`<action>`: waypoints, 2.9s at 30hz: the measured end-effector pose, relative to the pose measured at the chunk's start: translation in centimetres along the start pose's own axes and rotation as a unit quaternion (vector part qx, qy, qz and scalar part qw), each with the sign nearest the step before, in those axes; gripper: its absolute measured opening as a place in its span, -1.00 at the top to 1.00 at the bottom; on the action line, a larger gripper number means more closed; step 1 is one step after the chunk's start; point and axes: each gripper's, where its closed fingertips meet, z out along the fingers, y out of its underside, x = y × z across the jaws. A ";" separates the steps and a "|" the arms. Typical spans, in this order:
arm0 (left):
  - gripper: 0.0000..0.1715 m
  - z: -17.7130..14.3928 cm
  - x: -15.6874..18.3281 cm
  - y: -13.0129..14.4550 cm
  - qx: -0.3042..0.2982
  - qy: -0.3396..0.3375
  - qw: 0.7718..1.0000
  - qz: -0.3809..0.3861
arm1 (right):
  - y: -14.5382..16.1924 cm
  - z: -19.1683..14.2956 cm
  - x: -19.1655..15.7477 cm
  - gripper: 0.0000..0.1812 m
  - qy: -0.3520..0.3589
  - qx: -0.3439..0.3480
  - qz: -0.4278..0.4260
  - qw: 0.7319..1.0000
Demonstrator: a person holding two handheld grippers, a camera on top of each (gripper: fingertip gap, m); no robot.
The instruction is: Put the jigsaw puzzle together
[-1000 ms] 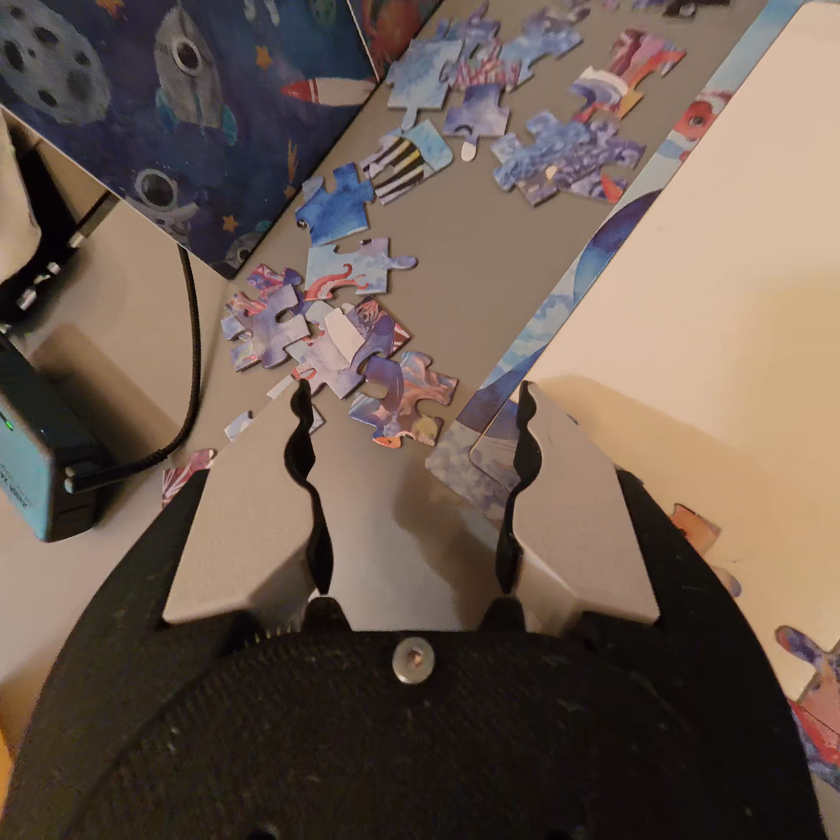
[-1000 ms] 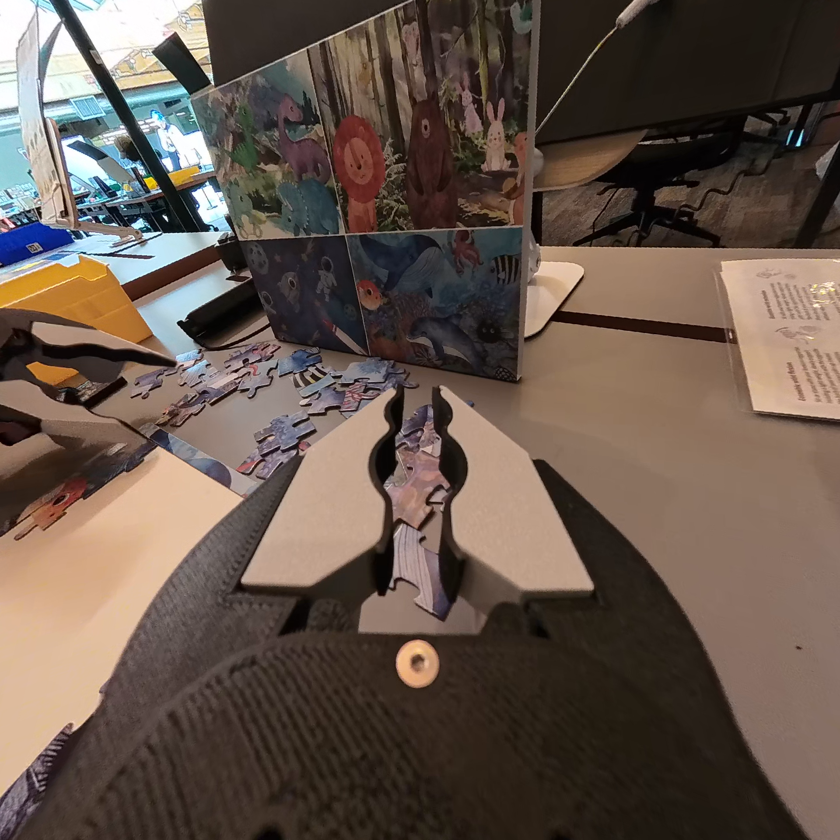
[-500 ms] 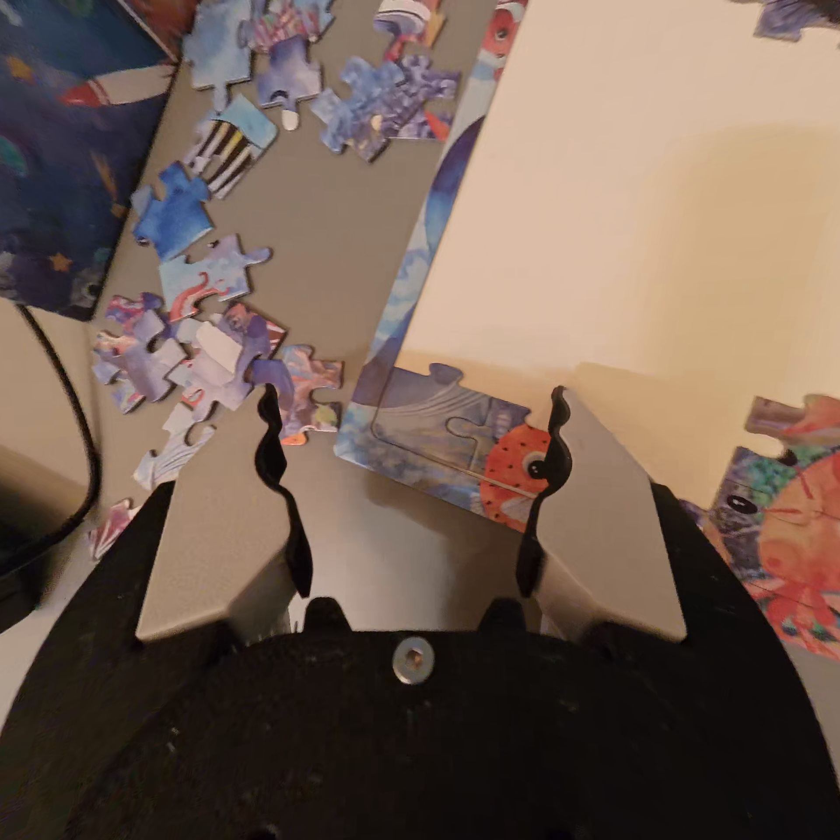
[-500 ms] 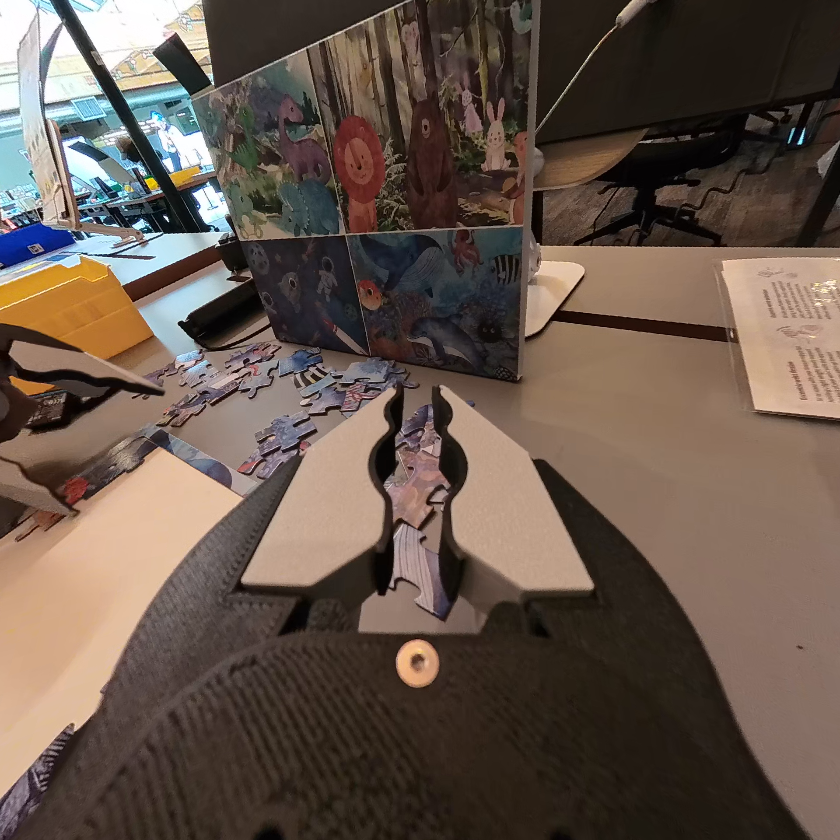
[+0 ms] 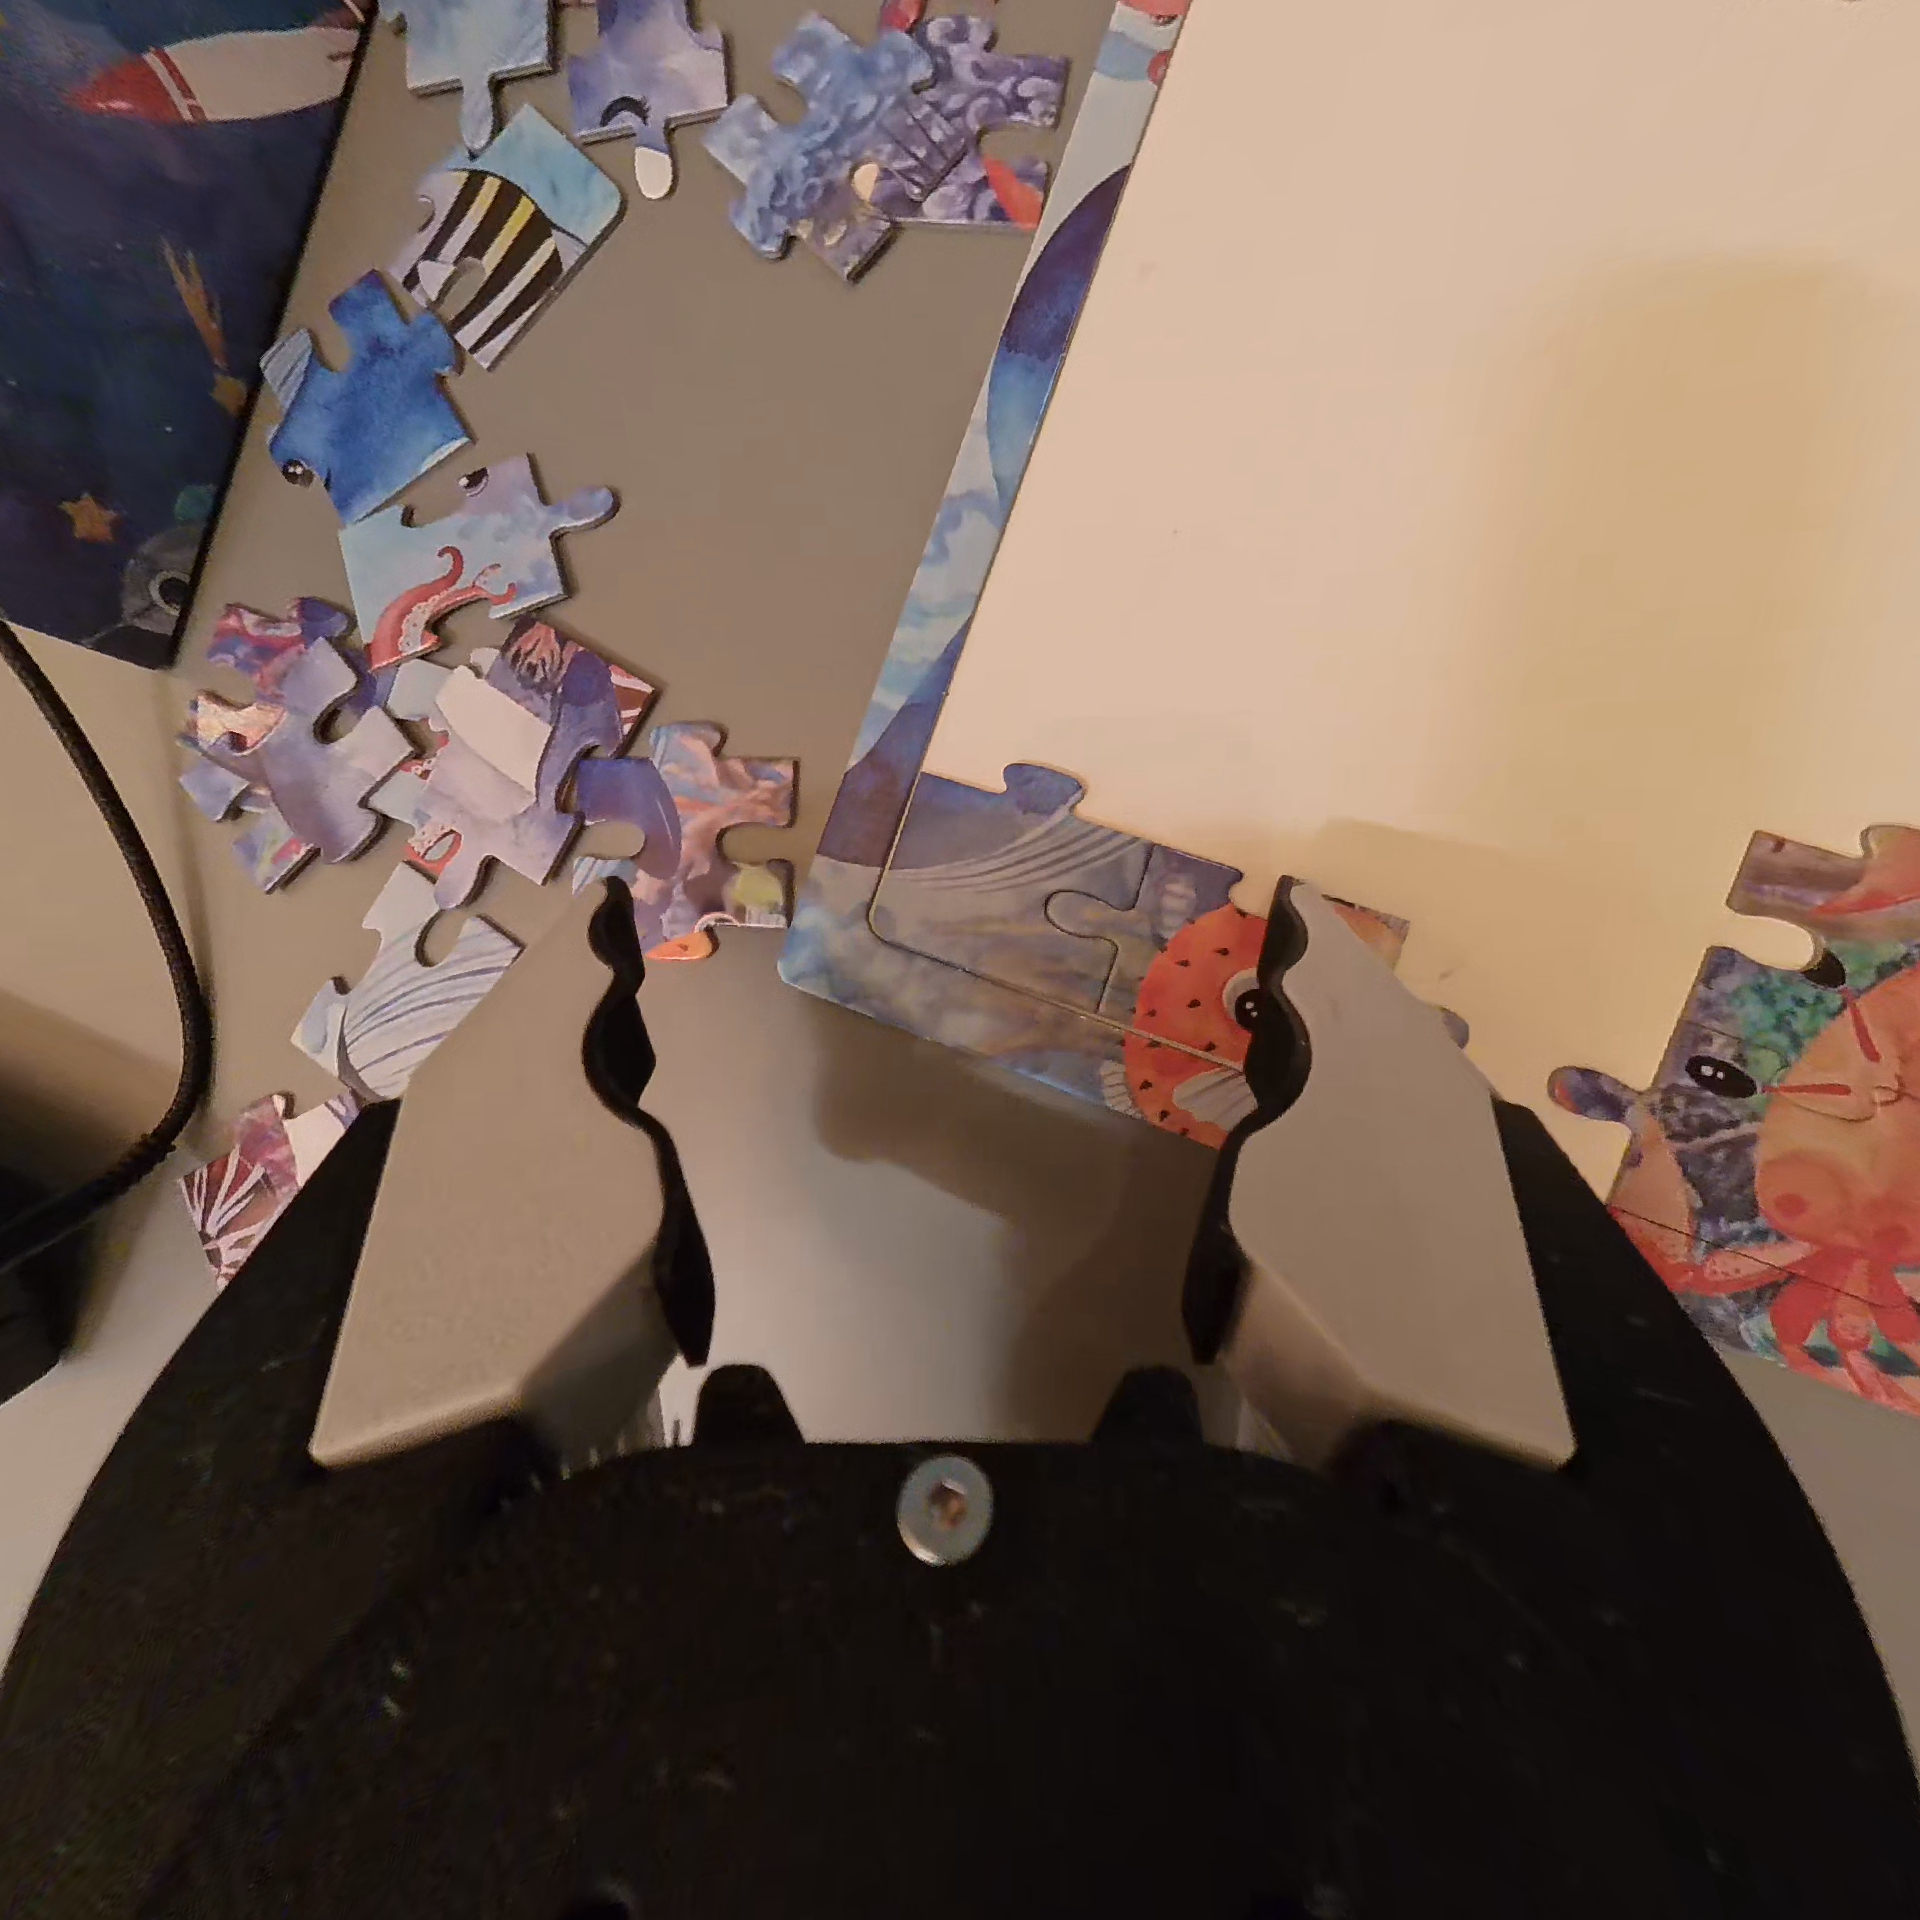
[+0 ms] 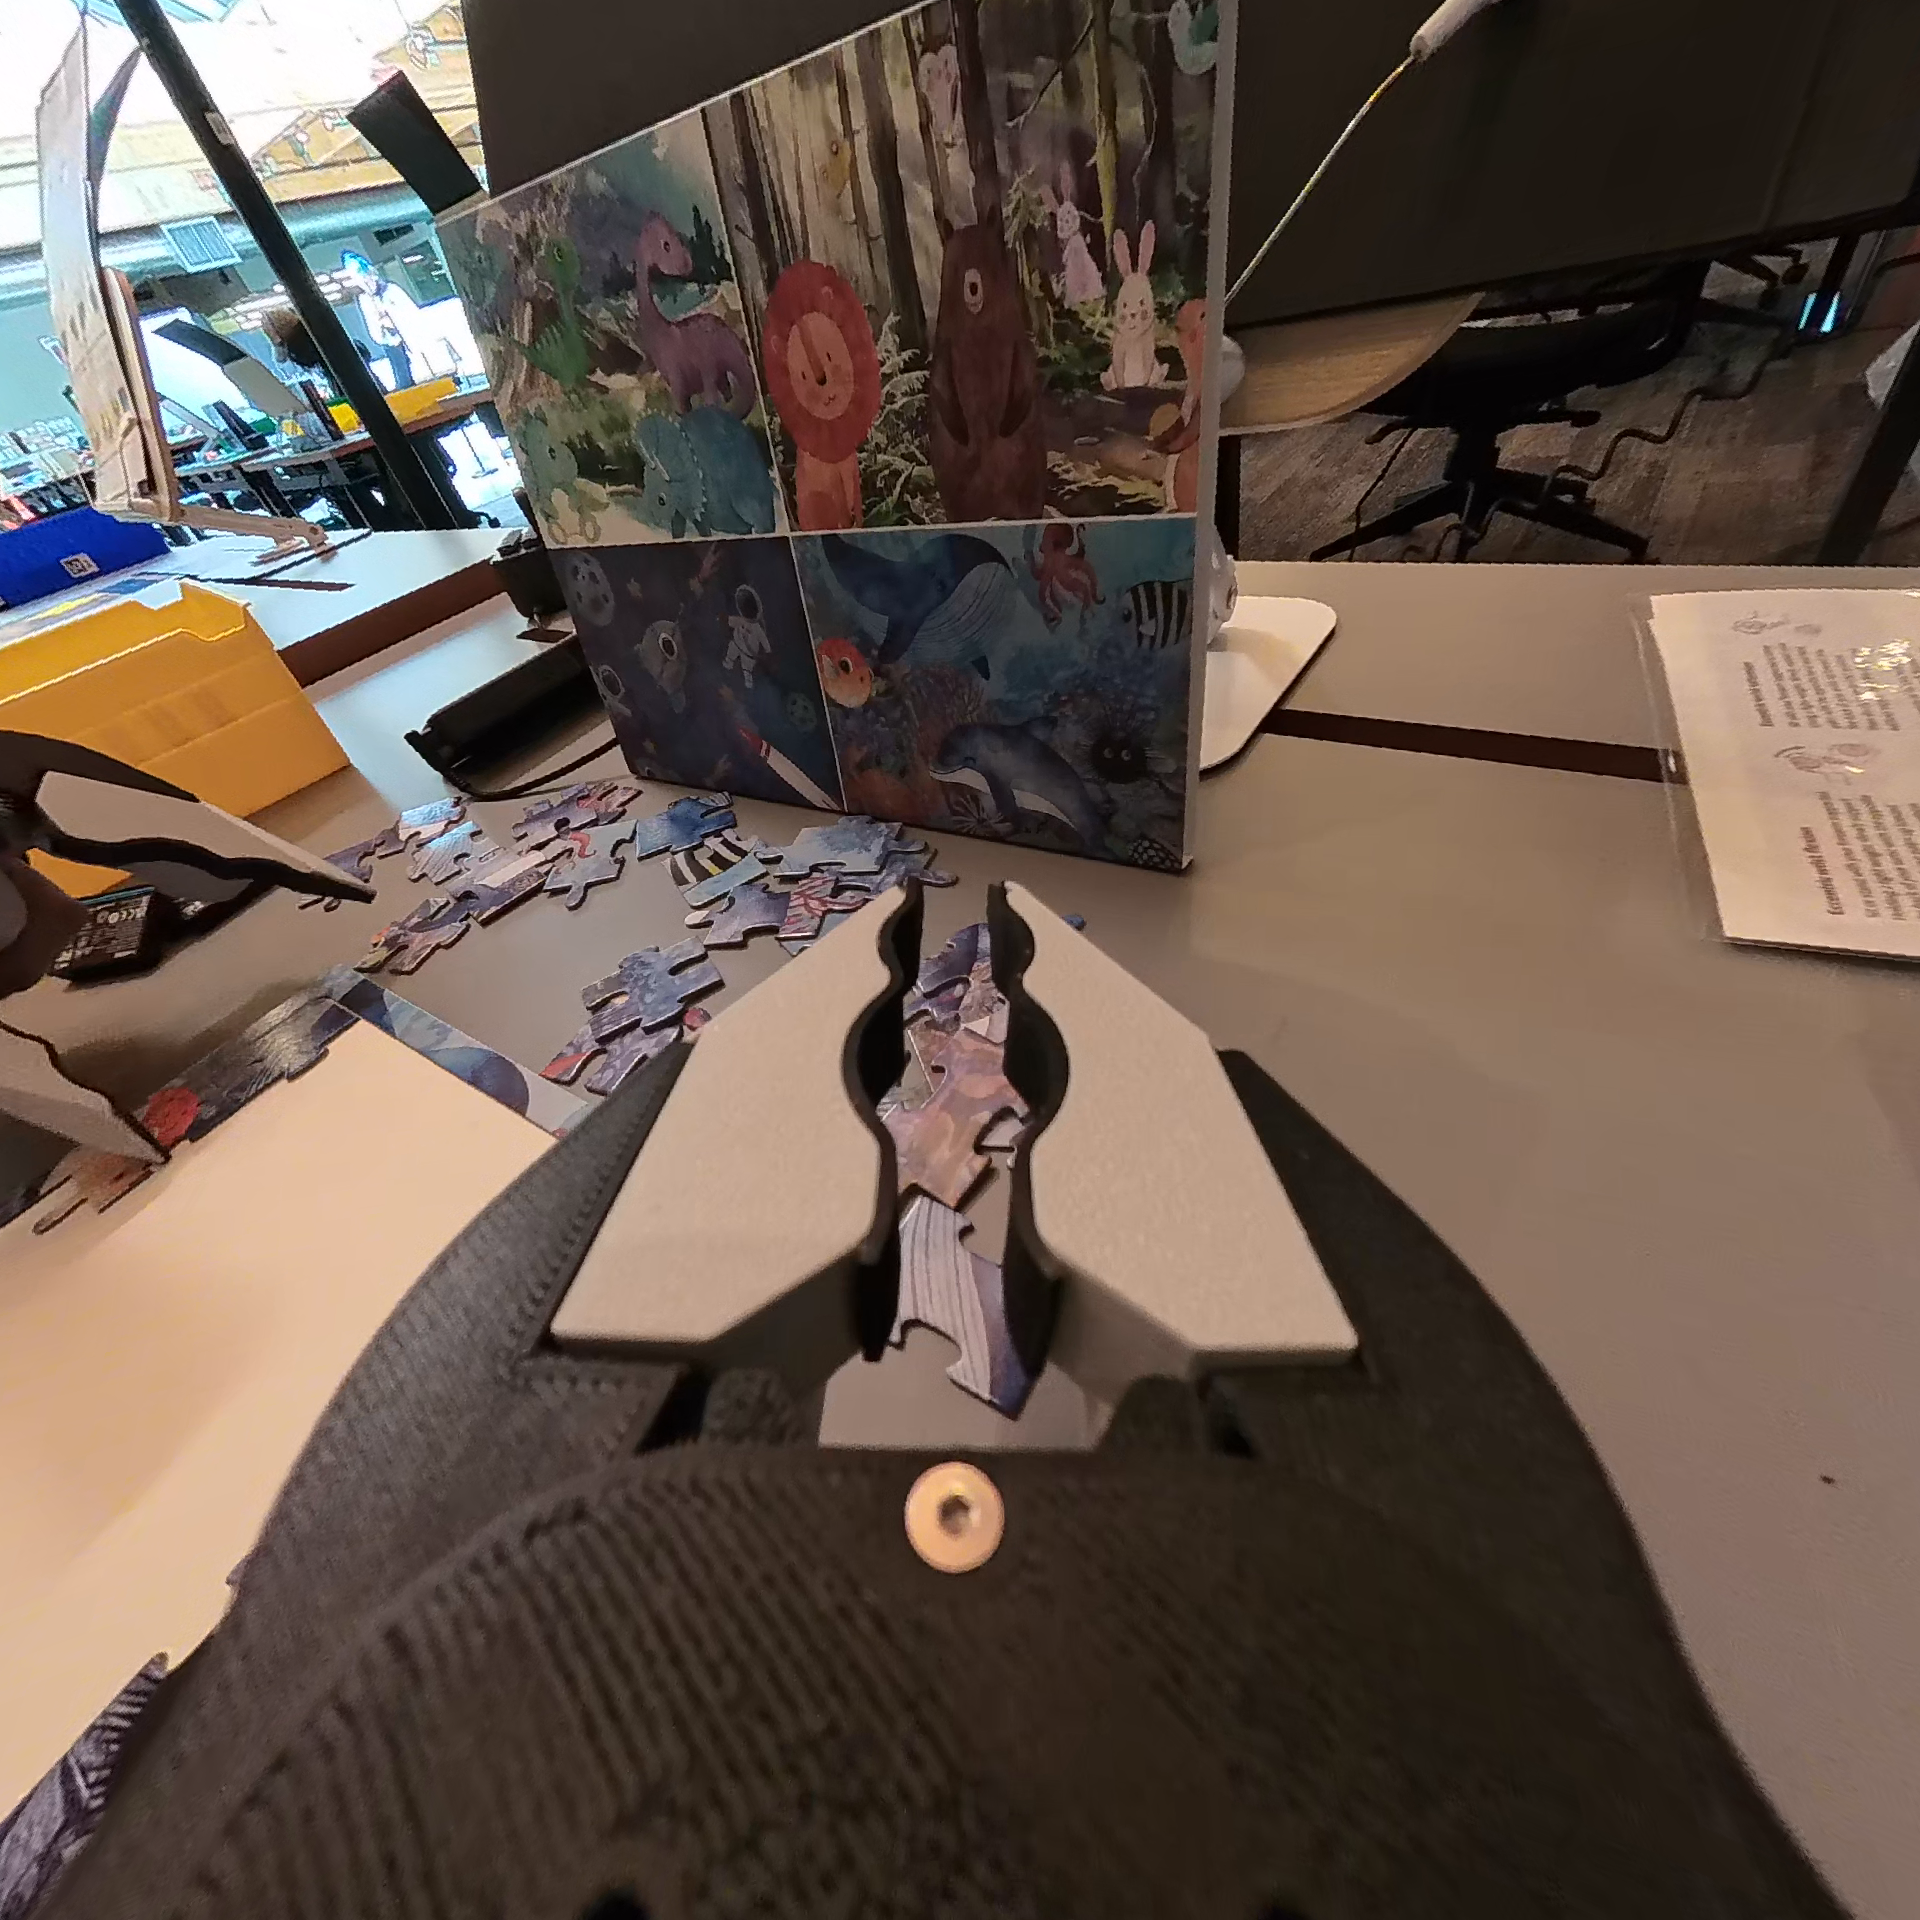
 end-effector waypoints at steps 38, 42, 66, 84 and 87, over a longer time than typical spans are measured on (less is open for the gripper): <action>0.48 -10.4 -15.3 0.3 0.277 -0.227 0.885 -0.299 | -0.3 0.0 -0.3 0.88 -0.006 0.005 0.000 1.000; 0.29 -8.5 -15.5 2.0 0.213 -0.233 0.896 -0.311 | -0.3 0.0 -0.3 0.88 -0.005 0.007 0.002 1.000; 0.18 -0.2 -9.4 0.5 0.124 -0.101 0.946 -0.283 | -1.5 -0.4 -1.4 0.84 -0.024 0.028 0.000 0.999; 0.77 1.8 -9.1 -0.6 0.094 -0.082 0.952 -0.279 | -2.7 -0.8 -2.1 0.77 -0.039 0.054 0.010 0.998; 0.77 1.6 -8.9 -0.7 0.101 -0.080 0.953 -0.276 | -2.7 -0.8 -2.1 0.77 -0.040 0.053 0.011 0.998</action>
